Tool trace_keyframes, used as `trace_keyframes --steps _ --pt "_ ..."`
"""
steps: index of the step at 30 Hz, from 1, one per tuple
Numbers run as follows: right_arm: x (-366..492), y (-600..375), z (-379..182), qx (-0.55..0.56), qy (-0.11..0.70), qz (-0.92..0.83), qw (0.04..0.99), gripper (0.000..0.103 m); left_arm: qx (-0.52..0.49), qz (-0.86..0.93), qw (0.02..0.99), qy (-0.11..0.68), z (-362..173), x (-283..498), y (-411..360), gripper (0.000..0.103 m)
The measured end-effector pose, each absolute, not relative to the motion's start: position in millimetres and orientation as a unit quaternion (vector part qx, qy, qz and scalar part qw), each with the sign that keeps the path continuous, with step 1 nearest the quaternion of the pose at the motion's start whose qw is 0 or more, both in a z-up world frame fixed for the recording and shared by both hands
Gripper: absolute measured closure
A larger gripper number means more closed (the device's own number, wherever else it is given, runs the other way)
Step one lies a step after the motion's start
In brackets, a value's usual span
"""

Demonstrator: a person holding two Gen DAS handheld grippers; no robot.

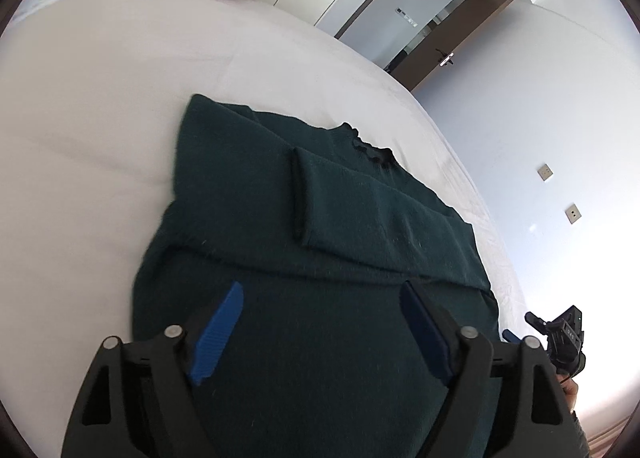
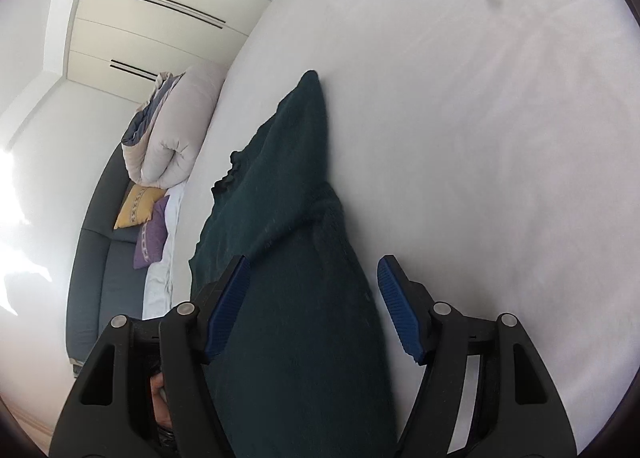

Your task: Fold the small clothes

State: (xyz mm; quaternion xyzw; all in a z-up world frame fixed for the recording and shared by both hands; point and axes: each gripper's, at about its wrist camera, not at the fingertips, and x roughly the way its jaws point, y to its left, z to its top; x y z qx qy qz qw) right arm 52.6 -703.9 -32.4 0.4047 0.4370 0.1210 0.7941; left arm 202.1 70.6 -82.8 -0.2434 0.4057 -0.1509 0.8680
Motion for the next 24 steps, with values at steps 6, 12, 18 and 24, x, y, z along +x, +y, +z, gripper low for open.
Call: trace_keyframes --steps 6,12,18,24 --pt "-65.3 -696.3 -12.1 0.356 0.428 0.107 0.824 0.037 -0.272 -0.113 0.859 0.418 -84.3 104.3 113.9 0.018" --pt "-150.8 -683.0 -28.7 0.343 0.441 0.106 0.822 0.037 -0.297 -0.117 0.827 0.462 -108.0 37.9 128.8 0.02" --pt "-188.7 -688.3 -32.1 0.361 0.442 0.104 0.815 0.037 -0.283 -0.141 0.814 0.487 -111.3 24.3 122.6 0.02" --pt "-206.6 -687.1 -32.5 0.357 0.452 0.112 0.81 0.037 -0.293 -0.169 0.785 0.519 -116.7 21.1 122.9 0.031"
